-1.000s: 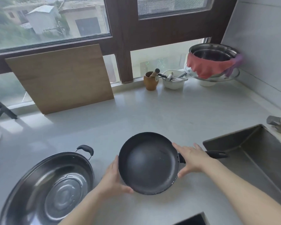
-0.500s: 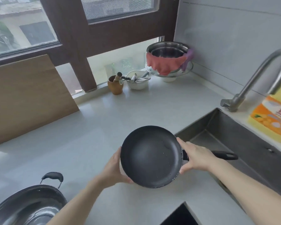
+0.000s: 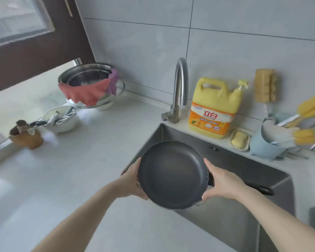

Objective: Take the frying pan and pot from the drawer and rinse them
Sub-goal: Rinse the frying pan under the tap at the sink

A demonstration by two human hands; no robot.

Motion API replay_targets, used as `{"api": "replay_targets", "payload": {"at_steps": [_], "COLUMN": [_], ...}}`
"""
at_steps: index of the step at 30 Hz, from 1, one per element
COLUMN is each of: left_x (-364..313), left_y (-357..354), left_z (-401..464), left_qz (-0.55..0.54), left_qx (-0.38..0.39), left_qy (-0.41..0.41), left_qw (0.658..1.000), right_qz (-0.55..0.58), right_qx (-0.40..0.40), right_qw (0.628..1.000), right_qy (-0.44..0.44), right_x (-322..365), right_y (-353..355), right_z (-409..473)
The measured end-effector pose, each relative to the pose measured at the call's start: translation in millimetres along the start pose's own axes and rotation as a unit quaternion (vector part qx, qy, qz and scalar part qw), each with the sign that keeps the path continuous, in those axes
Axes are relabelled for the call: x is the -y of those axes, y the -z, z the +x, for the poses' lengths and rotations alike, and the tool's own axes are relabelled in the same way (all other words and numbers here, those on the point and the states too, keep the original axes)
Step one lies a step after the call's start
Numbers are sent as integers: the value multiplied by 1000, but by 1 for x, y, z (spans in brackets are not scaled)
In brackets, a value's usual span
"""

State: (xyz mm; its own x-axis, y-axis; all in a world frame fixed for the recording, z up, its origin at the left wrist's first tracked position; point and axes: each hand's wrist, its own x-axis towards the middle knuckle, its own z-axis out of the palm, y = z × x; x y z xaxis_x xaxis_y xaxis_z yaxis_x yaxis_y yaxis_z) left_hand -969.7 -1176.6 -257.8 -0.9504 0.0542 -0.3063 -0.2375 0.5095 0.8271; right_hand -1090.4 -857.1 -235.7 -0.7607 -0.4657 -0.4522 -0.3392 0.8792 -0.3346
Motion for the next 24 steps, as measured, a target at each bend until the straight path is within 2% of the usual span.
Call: {"api": "replay_targets", "payload": {"at_steps": [7, 14, 19, 24], "left_x": [8, 74, 101, 125], "left_y": [-30, -59, -73, -85], "left_z": [92, 152, 182, 204], "left_qz": [44, 102, 132, 152], "left_qx": [45, 108, 119, 132], "left_qy": [27, 75, 129, 135], "left_qw": [998, 986, 975, 970], "right_qz": [41, 79, 115, 142], "right_qx": [-9, 5, -2, -23], "right_qw": [998, 992, 984, 981], "right_qy": [-51, -99, -133, -134], "right_x": [-56, -93, -106, -110], "right_y": [-28, -94, -127, -155], "right_z": [38, 78, 98, 115]}}
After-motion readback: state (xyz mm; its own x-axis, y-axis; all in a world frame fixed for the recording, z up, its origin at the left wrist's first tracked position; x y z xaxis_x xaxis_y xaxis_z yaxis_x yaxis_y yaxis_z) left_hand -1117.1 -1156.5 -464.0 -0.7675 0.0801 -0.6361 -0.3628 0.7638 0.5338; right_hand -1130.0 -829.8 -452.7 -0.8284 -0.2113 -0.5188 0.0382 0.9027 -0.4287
